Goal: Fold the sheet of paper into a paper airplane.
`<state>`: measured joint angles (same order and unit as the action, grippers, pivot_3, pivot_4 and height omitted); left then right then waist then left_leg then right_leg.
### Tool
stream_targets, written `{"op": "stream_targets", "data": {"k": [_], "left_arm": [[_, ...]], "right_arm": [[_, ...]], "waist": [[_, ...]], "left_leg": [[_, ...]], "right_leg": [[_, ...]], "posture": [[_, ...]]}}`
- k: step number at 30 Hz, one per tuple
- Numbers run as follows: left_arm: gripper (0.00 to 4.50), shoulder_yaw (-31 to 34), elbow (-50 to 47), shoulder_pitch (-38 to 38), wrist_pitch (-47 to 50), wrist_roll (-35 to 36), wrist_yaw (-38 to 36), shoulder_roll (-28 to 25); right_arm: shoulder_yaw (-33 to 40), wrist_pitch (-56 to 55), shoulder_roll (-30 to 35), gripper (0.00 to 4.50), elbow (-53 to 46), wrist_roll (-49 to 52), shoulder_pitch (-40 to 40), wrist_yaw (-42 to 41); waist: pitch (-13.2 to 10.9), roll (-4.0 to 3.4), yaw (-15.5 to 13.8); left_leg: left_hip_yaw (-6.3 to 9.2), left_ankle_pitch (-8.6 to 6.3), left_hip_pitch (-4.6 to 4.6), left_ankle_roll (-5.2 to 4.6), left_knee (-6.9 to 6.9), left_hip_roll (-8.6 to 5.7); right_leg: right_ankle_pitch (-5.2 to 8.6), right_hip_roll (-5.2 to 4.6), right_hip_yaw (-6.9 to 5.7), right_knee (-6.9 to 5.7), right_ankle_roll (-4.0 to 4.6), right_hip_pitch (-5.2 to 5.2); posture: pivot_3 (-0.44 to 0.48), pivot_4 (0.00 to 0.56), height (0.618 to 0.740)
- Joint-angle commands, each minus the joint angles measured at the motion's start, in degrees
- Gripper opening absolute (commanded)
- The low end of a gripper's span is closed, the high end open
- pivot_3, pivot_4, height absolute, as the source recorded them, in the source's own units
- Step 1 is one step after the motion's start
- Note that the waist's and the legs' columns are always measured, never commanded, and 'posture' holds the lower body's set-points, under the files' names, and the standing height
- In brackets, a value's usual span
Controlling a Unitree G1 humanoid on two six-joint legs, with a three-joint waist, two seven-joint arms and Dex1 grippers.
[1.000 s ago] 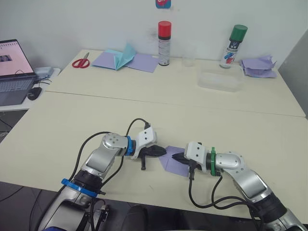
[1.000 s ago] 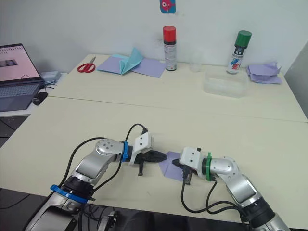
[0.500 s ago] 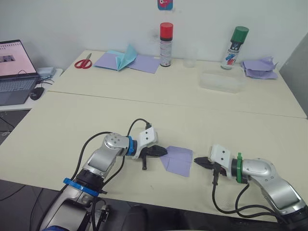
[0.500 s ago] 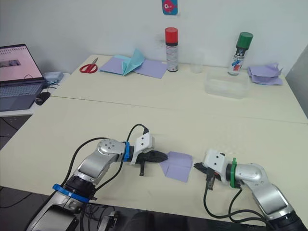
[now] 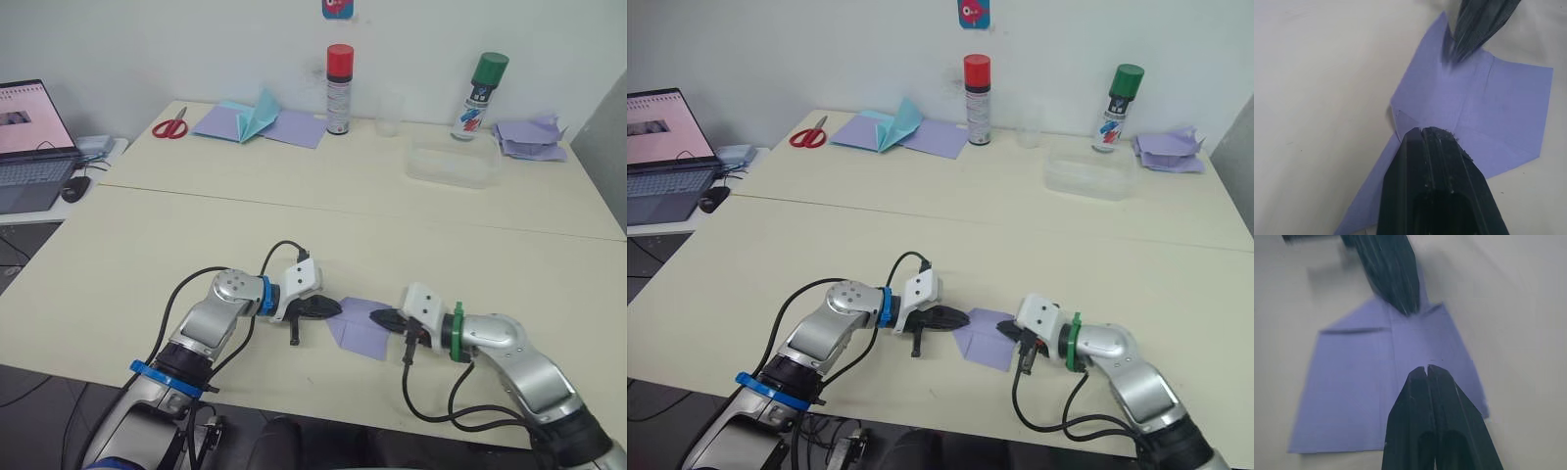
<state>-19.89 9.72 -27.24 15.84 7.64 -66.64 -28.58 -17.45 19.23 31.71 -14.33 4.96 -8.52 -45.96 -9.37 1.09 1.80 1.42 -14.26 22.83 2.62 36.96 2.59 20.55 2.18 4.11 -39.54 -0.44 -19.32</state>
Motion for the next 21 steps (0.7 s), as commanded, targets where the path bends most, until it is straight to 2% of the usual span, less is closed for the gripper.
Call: {"op": "stream_targets", "data": {"k": [1, 3, 7, 10, 14, 21], "left_arm": [[0.00, -1.9, 3.2, 1.2, 1.2, -2.9, 0.8, -0.6], [0.00, -1.7, 2.7, 1.2, 0.9, -2.8, 0.7, -0.8], [0.00, 1.7, -3.5, 0.1, 4.5, 2.5, 0.1, 0.6], [0.00, 1.7, -6.7, -0.7, 6.1, 3.9, -0.1, 1.4], [0.00, -0.3, -8.4, -0.5, 6.4, 2.8, -0.2, 2.2], [0.00, -4.3, -3.7, -0.1, 1.5, -2.8, -0.7, 0.3]], "right_arm": [[-2.4, -0.7, 0.0, 0.03, 2.1, -2.8, -0.6, -0.1], [-2.9, -0.8, 0.3, 0.03, 2.6, -3.3, -0.7, -0.6], [-3.1, -1.6, 0.9, 0.03, 3.6, -3.8, -0.7, -1.3], [-3.1, -1.9, 1.0, 0.03, 4.0, -3.6, -0.7, -1.5], [-3.2, -2.1, 1.3, 0.03, 4.2, -3.6, -0.6, -2.0], [-3.1, -2.3, 1.4, 0.03, 5.0, -3.6, -0.8, -2.3]], "waist": [[0.0, 0.00, 0.0], [0.0, 0.00, 0.0], [0.0, 0.00, 0.0], [0.0, 0.01, 0.0], [0.0, 0.02, 0.1], [0.0, 0.02, 0.0]], "left_leg": [[0.01, 0.00, 0.00, 0.00, 0.00, 0.00], [0.03, 0.00, -0.02, 0.00, 0.00, 0.01], [0.02, 0.00, -0.01, 0.00, 0.00, 0.02], [0.03, 0.00, 0.04, 0.00, 0.00, 0.02], [0.02, 0.00, 0.04, 0.00, 0.00, 0.02], [0.03, 0.00, 0.04, 0.00, -0.01, 0.01]], "right_leg": [[0.00, 0.00, -0.01, 0.00, 0.00, 0.00], [0.00, 0.00, -0.02, -0.01, 0.00, 0.01], [0.00, 0.01, -0.02, -0.02, -0.01, 0.01], [0.00, 0.01, -0.03, -0.02, 0.00, -0.02], [0.00, 0.01, -0.02, -0.01, 0.01, -0.03], [-0.02, 0.01, -0.02, 0.01, 0.03, -0.03]], "posture": [[0.000, 0.150, 0.740], [0.000, 0.150, 0.740], [0.000, 0.150, 0.740], [0.000, 0.150, 0.740], [0.000, 0.150, 0.740], [0.000, 0.150, 0.740]]}}
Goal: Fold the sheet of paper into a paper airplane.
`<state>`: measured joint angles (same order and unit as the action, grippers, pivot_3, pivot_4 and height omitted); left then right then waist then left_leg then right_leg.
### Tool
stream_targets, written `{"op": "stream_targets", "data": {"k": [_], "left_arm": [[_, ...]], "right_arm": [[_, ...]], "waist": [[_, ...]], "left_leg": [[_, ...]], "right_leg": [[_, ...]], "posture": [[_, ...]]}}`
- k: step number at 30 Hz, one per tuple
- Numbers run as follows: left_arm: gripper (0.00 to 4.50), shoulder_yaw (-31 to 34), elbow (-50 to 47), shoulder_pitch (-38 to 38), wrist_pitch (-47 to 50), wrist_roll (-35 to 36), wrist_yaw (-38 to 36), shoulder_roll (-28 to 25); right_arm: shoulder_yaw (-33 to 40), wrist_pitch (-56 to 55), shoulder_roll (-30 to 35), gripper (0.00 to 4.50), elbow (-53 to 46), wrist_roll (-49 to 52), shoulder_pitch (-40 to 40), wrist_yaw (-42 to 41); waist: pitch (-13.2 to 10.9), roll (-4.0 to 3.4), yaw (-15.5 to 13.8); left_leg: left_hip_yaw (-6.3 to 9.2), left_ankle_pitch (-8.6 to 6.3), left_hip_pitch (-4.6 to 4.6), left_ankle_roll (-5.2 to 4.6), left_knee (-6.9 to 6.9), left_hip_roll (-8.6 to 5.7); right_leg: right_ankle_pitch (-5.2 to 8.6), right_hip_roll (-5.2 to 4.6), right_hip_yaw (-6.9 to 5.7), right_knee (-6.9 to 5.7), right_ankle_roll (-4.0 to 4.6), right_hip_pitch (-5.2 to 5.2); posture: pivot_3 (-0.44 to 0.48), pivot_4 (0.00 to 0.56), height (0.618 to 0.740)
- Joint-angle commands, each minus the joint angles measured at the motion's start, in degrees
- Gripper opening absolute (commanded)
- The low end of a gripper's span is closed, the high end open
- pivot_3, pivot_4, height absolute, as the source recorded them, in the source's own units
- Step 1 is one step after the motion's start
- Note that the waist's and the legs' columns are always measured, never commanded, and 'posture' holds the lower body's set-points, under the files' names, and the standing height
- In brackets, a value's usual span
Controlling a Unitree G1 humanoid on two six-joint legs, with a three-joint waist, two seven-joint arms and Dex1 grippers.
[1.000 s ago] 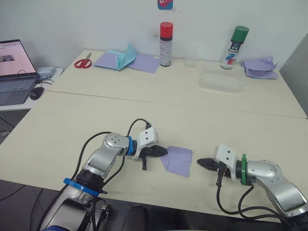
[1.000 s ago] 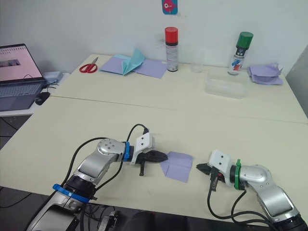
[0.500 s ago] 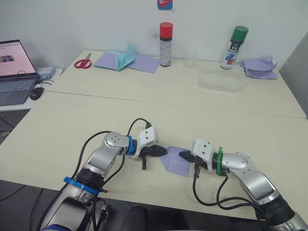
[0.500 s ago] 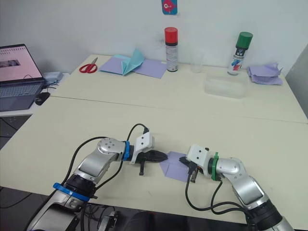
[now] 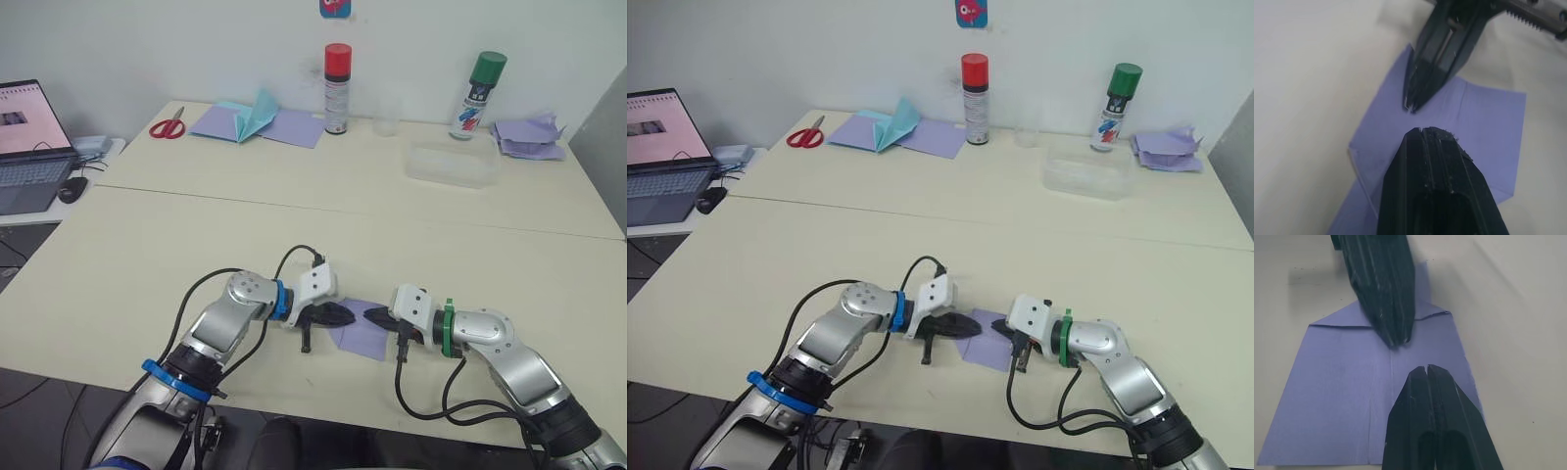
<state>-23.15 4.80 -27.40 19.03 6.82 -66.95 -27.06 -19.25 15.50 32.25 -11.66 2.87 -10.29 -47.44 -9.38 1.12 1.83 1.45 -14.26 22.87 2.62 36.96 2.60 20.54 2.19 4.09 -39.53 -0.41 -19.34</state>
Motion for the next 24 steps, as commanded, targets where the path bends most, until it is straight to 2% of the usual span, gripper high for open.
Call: {"op": "stream_targets", "data": {"k": [1, 8, 18, 20, 24], "left_arm": [[0.00, -1.2, 2.1, 0.3, -2.3, -2.7, -0.3, -1.7], [0.00, 3.3, 5.3, 1.4, 1.1, -0.1, 0.5, -3.9], [0.00, 6.2, 1.8, 7.5, 0.4, 0.2, -1.7, -13.5], [0.00, 8.0, 1.0, 7.0, 0.0, 1.5, -1.0, -13.0], [0.00, 12.2, -5.4, 5.2, 3.7, 8.8, -0.6, -9.9]], "right_arm": [[-1.3, 1.5, 0.9, 0.03, 2.4, -1.5, 0.9, -0.8], [-1.6, 1.6, 1.1, 0.03, 1.9, -1.5, 1.4, -1.1], [-1.5, 1.5, 1.0, 0.03, 2.4, -1.4, 0.8, -1.4], [-1.4, 1.4, 1.1, 0.03, 2.5, -1.4, 0.8, -1.6], [-1.4, 1.1, 0.6, 0.03, 2.6, -1.1, 0.5, -2.0]], "waist": [[0.0, 0.00, 0.0], [0.0, -0.01, 0.1], [0.1, -0.06, 0.2], [0.1, -0.07, 0.3], [0.0, -0.04, 0.3]], "left_leg": [[-0.01, 0.00, -0.01, 0.00, 0.00, 0.00], [-0.01, 0.00, -0.04, 0.00, 0.00, 0.02], [-0.05, 0.00, -0.12, 0.00, -0.05, 0.08], [-0.06, 0.00, -0.14, 0.00, -0.07, 0.09], [-0.04, 0.00, -0.09, 0.00, -0.06, 0.09]], "right_leg": [[0.00, 0.00, 0.01, 0.00, 0.00, 0.00], [0.01, 0.00, 0.01, -0.02, -0.02, 0.01], [0.02, 0.01, 0.02, -0.02, -0.03, 0.03], [0.02, 0.01, 0.02, -0.02, -0.03, 0.03], [0.02, 0.01, 0.00, -0.03, -0.03, 0.00]], "posture": [[0.000, 0.150, 0.740], [0.000, 0.150, 0.740], [0.000, 0.150, 0.740], [0.000, 0.150, 0.740], [0.000, 0.150, 0.740]]}}
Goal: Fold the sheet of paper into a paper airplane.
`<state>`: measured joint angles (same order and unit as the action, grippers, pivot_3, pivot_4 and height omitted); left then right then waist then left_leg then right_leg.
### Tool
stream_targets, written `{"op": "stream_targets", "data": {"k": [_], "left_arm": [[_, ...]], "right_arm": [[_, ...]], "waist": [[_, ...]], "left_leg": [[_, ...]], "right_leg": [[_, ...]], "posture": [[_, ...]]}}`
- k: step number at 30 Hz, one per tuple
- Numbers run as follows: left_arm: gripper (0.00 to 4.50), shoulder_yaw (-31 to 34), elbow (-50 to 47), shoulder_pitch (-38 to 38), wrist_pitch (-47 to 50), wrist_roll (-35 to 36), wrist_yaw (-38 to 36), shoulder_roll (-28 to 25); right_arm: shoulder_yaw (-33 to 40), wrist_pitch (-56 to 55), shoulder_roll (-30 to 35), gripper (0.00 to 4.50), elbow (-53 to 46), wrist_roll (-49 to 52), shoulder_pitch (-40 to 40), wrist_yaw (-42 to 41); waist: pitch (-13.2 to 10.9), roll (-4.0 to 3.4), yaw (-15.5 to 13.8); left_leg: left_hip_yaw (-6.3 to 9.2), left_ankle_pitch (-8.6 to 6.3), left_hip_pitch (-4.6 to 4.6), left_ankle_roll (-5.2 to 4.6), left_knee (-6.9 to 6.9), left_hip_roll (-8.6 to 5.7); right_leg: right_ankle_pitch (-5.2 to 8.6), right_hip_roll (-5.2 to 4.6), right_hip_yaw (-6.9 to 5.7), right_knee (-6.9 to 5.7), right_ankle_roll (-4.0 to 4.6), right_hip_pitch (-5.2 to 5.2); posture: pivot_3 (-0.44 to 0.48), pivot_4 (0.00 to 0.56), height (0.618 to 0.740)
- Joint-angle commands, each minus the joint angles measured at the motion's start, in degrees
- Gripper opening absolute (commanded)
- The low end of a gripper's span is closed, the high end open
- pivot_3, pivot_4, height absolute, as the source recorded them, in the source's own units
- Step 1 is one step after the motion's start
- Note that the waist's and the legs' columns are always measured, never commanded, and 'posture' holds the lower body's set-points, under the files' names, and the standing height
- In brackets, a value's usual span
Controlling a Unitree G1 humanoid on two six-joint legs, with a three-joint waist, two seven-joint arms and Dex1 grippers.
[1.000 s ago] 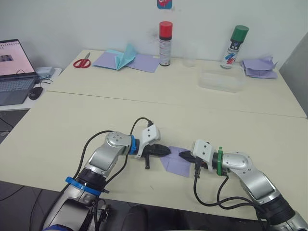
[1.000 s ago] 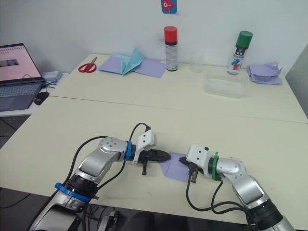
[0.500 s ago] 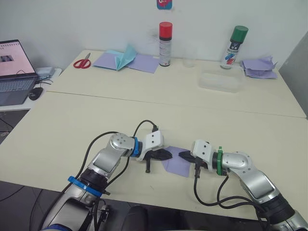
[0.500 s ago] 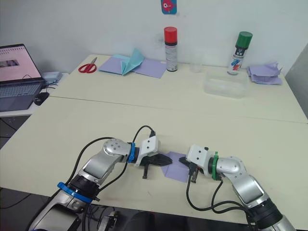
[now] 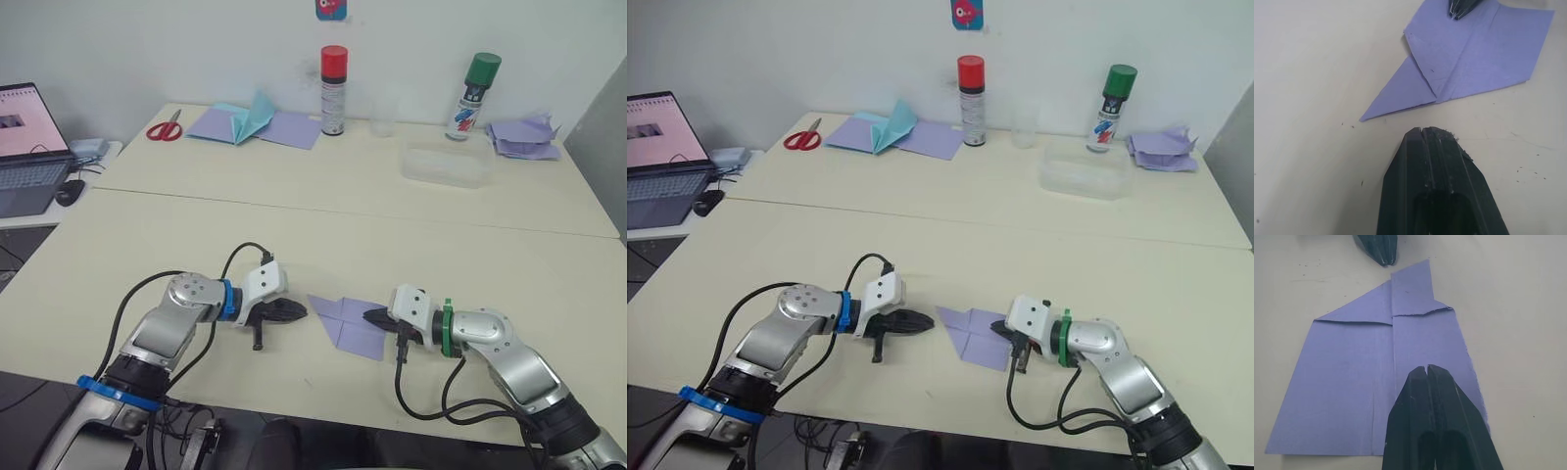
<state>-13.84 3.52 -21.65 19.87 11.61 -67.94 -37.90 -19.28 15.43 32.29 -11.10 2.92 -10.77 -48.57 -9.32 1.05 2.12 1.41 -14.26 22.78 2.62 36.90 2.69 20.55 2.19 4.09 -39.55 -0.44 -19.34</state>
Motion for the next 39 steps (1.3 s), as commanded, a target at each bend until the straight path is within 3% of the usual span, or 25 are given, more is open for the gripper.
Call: {"op": "stream_targets", "data": {"k": [1, 6, 14, 20, 23, 27, 32, 34, 39], "left_arm": [[0.00, 3.6, -5.6, -1.1, 4.3, 5.4, 0.3, 1.2], [0.00, 3.6, -10.0, -2.9, 8.7, 9.0, -0.4, 1.9], [0.00, -5.1, 0.5, -4.2, 0.9, -2.2, 2.3, 4.3], [0.00, -8.2, 5.5, -3.9, -3.1, -5.2, 0.8, 5.0], [0.00, -9.1, 7.0, -3.4, -3.8, -6.0, -0.1, 4.8], [0.00, -9.6, 8.4, -2.5, -4.8, -6.6, 0.0, 5.1], [0.00, -9.7, 8.6, -2.3, -4.9, -6.8, 0.0, 5.3], [0.00, -9.6, 8.6, -2.3, -5.0, -6.9, -0.1, 5.2], [0.00, -9.4, 9.1, -2.3, -5.4, -6.9, -0.3, 4.8]], "right_arm": [[-1.3, 1.2, 0.5, 0.03, 2.1, -1.1, 0.9, -0.9], [-1.3, 1.0, 0.3, 0.03, 2.4, -1.2, 0.5, -1.1], [-1.4, 1.5, -0.1, 0.03, 1.1, -0.7, 0.2, -1.6], [0.8, 3.2, 0.2, 0.03, -2.8, 1.4, 0.5, -1.7], [3.0, 5.9, 0.7, 0.63, -6.5, 3.9, 1.0, -2.2], [7.4, 11.9, 2.6, 2.01, -11.9, 8.5, 1.9, -2.7], [16.6, 28.3, 5.0, 3.85, -19.0, 18.2, 4.1, -0.3], [20.7, 39.6, 5.2, 4.49, -21.3, 24.4, 5.3, 0.9], [34.2, 69.6, -3.7, 4.49, -21.8, 36.8, 1.3, 7.8]], "waist": [[-0.1, 0.09, -0.1], [-0.1, 0.13, -0.1], [-0.1, 0.13, 0.0], [-0.1, 0.12, -0.3], [-0.1, 0.12, -0.3], [-0.1, 0.10, -0.3], [-0.1, 0.09, -0.3], [-0.1, 0.08, -0.4], [0.0, -0.04, -0.3]], "left_leg": [[0.00, 0.00, 0.04, 0.00, 0.00, 0.00], [0.01, 0.00, 0.08, 0.00, 0.01, -0.01], [0.00, 0.00, 0.06, 0.00, 0.01, -0.02], [0.01, 0.00, 0.07, 0.00, 0.02, -0.04], [0.02, 0.00, 0.09, 0.00, 0.01, -0.07], [0.01, 0.00, 0.09, 0.00, 0.01, -0.08], [0.02, 0.00, 0.10, 0.00, 0.01, -0.09], [0.02, 0.00, 0.10, 0.00, 0.01, -0.09], [0.01, 0.00, 0.08, 0.00, -0.01, -0.06]], "right_leg": [[0.00, 0.00, 0.00, 0.00, 0.00, -0.03], [0.00, 0.00, 0.00, 0.00, 0.00, -0.05], [-0.01, 0.00, 0.01, 0.00, 0.01, -0.05], [-0.02, 0.00, 0.00, 0.00, 0.03, -0.04], [-0.02, -0.01, 0.01, 0.01, 0.03, -0.04], [-0.02, -0.02, 0.01, 0.02, 0.04, -0.03], [-0.02, -0.04, 0.01, 0.03, 0.03, -0.01], [-0.02, -0.05, 0.01, 0.05, 0.03, 0.00], [-0.07, -0.04, 0.02, 0.03, 0.13, 0.01]], "posture": [[0.000, 0.150, 0.740], [0.000, 0.150, 0.740], [0.000, 0.150, 0.740], [0.000, 0.150, 0.740], [0.000, 0.150, 0.740], [0.000, 0.150, 0.740], [0.000, 0.150, 0.740], [0.000, 0.150, 0.740], [0.000, 0.150, 0.740]]}}
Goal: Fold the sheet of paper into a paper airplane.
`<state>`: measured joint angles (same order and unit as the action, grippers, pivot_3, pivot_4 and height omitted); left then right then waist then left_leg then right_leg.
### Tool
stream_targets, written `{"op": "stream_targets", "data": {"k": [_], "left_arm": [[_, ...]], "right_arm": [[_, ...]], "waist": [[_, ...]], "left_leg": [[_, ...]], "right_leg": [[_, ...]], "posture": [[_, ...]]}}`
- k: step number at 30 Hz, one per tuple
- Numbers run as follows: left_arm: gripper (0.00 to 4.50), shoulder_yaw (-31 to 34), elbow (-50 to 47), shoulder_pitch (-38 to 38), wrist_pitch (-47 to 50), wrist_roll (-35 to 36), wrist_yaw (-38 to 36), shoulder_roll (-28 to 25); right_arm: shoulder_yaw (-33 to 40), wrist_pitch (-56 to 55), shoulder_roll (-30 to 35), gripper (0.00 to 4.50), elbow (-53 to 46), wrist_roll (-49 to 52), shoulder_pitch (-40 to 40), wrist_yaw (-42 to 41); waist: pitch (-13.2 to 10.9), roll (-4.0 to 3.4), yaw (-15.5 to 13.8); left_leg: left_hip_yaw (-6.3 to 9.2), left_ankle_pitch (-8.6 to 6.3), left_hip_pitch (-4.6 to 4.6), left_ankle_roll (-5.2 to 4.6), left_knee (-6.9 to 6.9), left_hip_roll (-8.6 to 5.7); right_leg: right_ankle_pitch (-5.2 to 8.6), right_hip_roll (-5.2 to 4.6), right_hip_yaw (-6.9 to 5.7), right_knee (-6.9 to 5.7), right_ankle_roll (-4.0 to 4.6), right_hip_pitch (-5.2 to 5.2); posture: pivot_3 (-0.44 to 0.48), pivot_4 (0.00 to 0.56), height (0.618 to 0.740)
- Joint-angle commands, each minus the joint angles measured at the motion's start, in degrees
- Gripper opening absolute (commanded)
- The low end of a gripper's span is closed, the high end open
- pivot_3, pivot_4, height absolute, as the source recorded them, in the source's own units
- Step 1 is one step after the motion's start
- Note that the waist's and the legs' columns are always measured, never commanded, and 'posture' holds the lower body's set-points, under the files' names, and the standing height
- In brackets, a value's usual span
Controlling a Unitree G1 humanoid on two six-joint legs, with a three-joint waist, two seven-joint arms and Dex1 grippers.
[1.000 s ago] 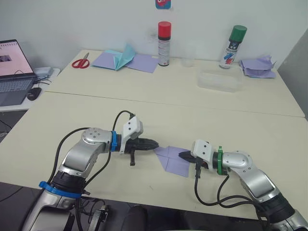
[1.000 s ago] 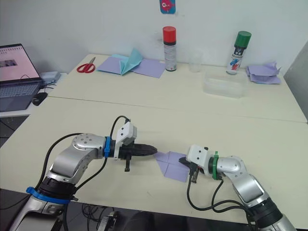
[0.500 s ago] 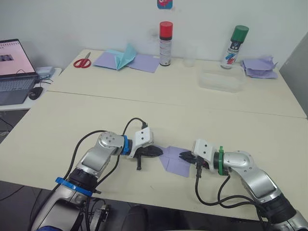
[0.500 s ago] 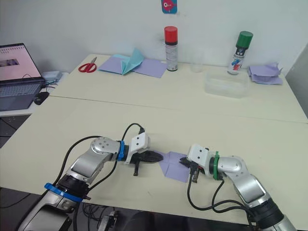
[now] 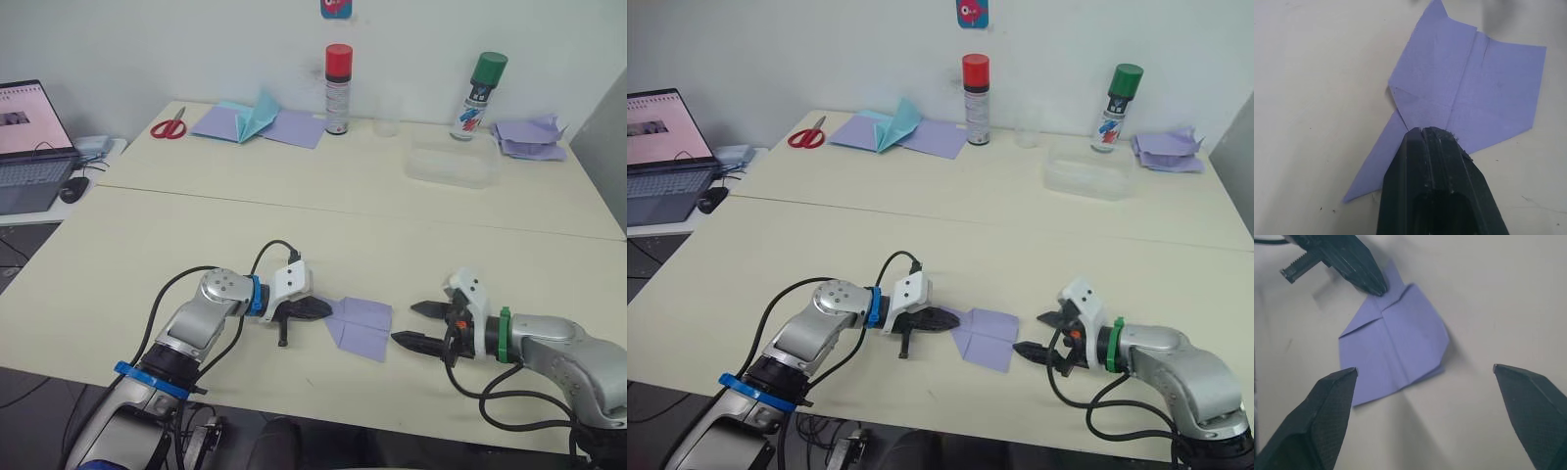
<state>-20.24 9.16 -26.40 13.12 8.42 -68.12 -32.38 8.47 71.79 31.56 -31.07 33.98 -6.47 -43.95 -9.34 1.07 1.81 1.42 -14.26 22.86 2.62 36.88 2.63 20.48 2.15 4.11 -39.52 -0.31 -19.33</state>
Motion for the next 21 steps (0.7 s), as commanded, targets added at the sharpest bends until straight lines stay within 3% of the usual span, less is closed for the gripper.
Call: {"op": "stream_targets", "data": {"k": [1, 12, 21], "left_arm": [[0.00, -3.0, 3.5, 2.5, 1.4, -3.7, -0.2, -0.8], [0.00, -2.9, 2.1, 3.0, 2.9, -3.5, 0.5, -0.3], [0.00, -2.6, 1.4, 3.8, 3.5, -3.3, 0.9, -0.5]], "right_arm": [[8.0, 17.0, -4.5, 4.49, -1.2, 6.4, -4.3, 4.5], [8.4, 20.7, -13.0, 4.49, 10.8, 21.5, -7.4, 25.4], [8.9, 20.7, -16.7, 4.49, 17.0, 40.7, -9.3, 44.3]], "waist": [[0.0, -0.10, 0.1], [0.2, -0.16, 0.2], [0.3, -0.17, 0.8]], "left_leg": [[-0.01, 0.00, -0.01, 0.00, 0.00, -0.01], [-0.02, -0.01, 0.01, -0.02, -0.08, -0.01], [-0.03, -0.01, 0.00, -0.02, -0.10, 0.00]], "right_leg": [[0.01, 0.00, 0.02, -0.01, -0.01, 0.00], [0.07, 0.01, 0.04, 0.10, -0.12, -0.04], [0.08, 0.02, 0.05, 0.10, -0.14, -0.02]], "posture": [[0.000, 0.150, 0.740], [0.000, 0.150, 0.740], [0.000, 0.150, 0.740]]}}
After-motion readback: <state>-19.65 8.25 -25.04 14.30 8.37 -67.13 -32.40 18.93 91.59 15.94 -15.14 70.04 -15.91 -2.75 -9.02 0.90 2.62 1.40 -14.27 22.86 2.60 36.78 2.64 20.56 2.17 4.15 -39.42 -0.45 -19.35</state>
